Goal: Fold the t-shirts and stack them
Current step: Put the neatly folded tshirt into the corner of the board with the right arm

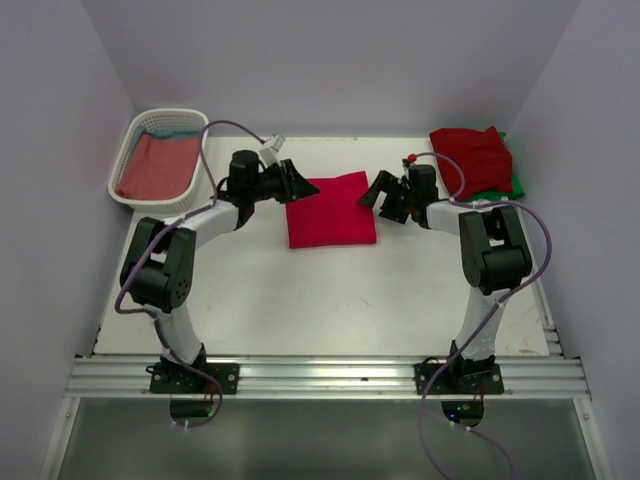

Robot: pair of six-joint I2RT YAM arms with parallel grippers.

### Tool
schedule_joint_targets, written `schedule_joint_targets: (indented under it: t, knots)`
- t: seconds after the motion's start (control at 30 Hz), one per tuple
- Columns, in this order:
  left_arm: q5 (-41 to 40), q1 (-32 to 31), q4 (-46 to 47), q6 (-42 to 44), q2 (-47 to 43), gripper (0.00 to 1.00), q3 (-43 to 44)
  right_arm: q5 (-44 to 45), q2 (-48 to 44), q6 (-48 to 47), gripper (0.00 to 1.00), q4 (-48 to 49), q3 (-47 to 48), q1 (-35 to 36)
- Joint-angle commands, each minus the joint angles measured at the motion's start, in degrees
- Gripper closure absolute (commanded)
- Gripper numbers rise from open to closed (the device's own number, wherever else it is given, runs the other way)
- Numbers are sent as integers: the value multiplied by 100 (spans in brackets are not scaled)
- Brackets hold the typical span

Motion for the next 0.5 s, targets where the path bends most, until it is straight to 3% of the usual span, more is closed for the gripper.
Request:
schedule_joint_targets:
  t: [0.0, 0.17, 0.27, 0.47]
  knots:
    - [863, -240, 905, -567, 800, 67, 898, -274, 216, 75, 1, 118, 62, -13]
    - [854, -705, 501, -717, 2020, 100, 1978, -291, 322, 110, 1, 48, -17, -4]
    - [732, -838, 238, -797, 2409, 100, 2086, -265, 331, 102, 1, -4, -70, -13]
    - [-471, -856, -992, -332, 2542, 100, 1788, -186, 418, -12, 1, -627, 96, 75]
